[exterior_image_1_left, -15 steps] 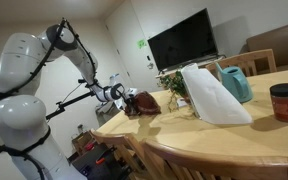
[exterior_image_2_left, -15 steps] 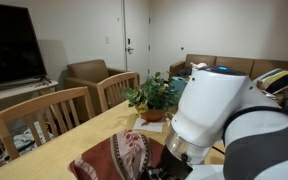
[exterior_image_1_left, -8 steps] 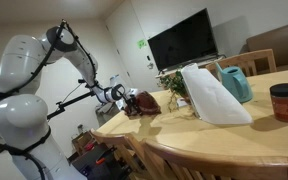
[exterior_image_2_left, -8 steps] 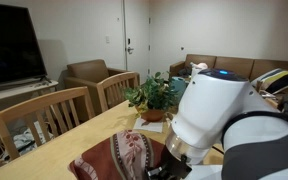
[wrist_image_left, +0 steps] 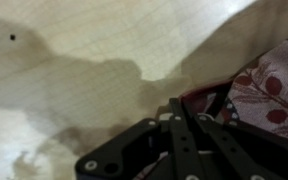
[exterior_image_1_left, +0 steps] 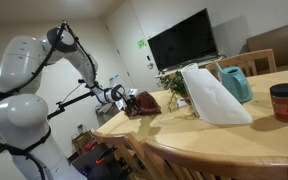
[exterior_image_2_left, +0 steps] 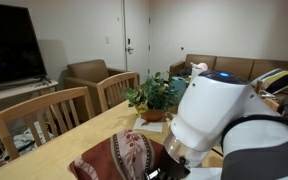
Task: Place the towel over the white container on the left
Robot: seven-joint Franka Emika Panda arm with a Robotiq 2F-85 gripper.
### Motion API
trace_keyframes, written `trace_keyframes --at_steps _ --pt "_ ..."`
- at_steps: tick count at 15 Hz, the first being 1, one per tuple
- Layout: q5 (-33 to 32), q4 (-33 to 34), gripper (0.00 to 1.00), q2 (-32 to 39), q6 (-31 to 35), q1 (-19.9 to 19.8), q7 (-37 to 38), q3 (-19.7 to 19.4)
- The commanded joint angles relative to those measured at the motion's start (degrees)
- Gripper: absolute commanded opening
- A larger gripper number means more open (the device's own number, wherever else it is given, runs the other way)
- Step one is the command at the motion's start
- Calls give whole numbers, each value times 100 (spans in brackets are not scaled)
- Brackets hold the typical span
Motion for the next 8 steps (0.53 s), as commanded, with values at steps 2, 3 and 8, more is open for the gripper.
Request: trace_keyframes --at_steps 2,3,8 --pt "206 -177 1 -129 209 51 24 -1" --pt "231 -256 1 -183 260 40 0 23" --pt "361 -906 1 -506 625 405 37 -177"
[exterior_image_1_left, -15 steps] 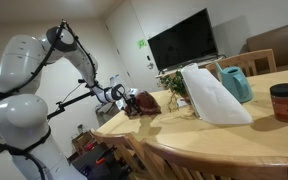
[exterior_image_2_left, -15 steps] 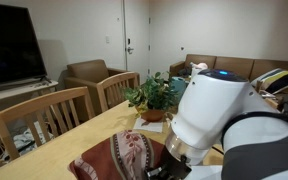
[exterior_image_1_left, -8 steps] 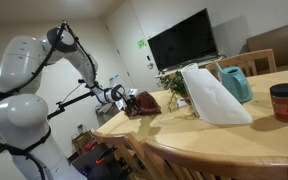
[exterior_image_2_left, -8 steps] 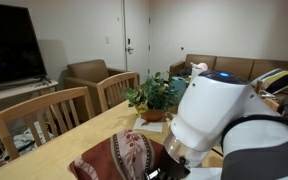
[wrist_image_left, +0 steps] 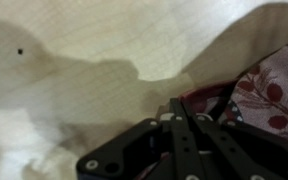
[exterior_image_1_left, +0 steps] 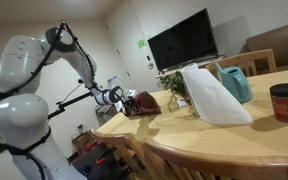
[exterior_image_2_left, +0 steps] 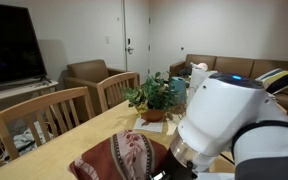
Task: Place the towel over the white container on the left
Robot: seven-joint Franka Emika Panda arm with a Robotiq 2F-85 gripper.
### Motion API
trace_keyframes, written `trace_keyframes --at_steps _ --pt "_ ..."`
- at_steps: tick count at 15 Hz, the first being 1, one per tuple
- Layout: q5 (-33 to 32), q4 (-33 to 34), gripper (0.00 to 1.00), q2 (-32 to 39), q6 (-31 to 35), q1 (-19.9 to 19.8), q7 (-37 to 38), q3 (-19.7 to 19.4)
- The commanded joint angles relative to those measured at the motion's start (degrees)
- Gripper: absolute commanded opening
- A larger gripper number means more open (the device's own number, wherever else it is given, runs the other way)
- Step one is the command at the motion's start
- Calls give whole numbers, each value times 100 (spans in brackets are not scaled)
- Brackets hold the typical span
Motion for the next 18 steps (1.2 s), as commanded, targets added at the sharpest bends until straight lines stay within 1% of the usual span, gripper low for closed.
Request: trace_keyframes --at_steps 1,2,4,6,10,11,13,15,16,17,18 --pt "215 -766 1 -485 433 369 -6 -179" --pt "296 -932 1 -543 585 526 4 -290" --pt "546 -1248 1 -666 881 706 -49 -365" --pt "821 -1479 1 -757 1083 730 -125 -307" --pt "1164 -1811 1 -891 1472 409 -197 75" --pt "1181 -1892 1 -928 1587 232 -193 250" --pt "1217 -2062 1 -994 1863 -248 -91 689" --pt "1082 -2169 1 -972 2086 -934 3 1237" --pt "1094 -2117 1 -1104 1872 -1146 -15 1364" --pt "1018 -2130 1 -1075 1884 -1520 31 1637" --pt "948 -2103 1 -1044 1881 -1807 51 1830"
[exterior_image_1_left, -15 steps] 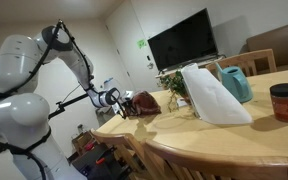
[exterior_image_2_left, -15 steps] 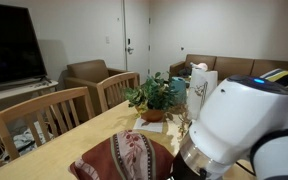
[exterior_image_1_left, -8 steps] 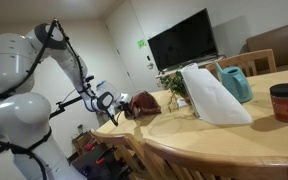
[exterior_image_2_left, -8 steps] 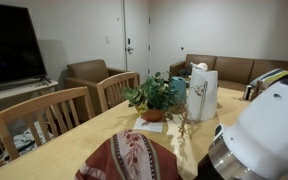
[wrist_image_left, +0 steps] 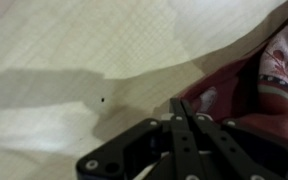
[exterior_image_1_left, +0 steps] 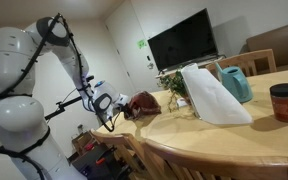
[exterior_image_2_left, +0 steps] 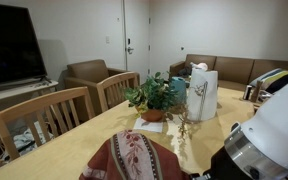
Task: Place the towel over the white container on the left
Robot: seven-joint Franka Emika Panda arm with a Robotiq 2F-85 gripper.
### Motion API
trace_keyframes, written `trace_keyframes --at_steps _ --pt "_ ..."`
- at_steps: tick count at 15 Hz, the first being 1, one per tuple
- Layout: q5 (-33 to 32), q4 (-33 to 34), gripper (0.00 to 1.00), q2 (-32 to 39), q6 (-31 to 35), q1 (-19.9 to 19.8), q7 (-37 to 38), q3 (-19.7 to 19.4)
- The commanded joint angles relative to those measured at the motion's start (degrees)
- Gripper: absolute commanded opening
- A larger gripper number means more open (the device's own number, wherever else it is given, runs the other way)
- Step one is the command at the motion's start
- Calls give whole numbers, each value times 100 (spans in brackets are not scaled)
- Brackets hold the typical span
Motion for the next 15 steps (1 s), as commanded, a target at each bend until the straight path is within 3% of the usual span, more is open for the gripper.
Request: trace_keyframes --at_steps 1,5,10,15 --pt "-212 -142 1 -207 -9 -1054 53 704" --pt "-651 -63 1 -66 -23 -2116 120 1396" --pt "-1248 1 1 275 -29 -3026 55 1978" --pt "-1397 243 1 653 -720 -2994 -197 1936"
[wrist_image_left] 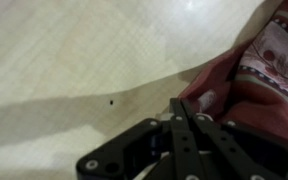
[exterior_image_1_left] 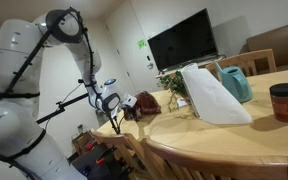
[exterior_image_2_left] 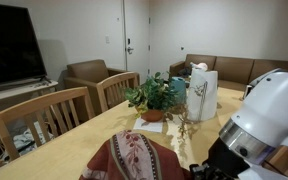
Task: Place the towel over the white container on the left
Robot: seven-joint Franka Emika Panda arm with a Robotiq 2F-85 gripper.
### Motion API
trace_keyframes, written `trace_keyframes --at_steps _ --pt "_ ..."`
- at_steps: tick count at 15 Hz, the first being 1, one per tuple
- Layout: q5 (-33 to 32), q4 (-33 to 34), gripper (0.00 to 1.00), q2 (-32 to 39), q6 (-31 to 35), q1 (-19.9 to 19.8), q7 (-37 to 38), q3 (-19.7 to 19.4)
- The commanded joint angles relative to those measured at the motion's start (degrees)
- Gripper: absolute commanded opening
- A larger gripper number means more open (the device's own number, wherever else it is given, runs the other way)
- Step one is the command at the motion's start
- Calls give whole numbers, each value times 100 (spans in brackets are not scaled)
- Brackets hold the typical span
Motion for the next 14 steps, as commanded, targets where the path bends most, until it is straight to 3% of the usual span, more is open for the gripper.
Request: trace_keyframes --at_steps 1,5,7,12,13,14 --pt "54 250 1 170 -621 74 -227 -33" --pt "140 446 1 259 -1173 105 -577 -3" --pt "93 540 1 370 -1287 -104 -928 217" --pt "91 756 1 517 -1610 -172 -1672 427" --pt "97 795 28 573 -1664 -282 -1792 524" --pt "122 787 29 562 -1671 -288 -1875 528"
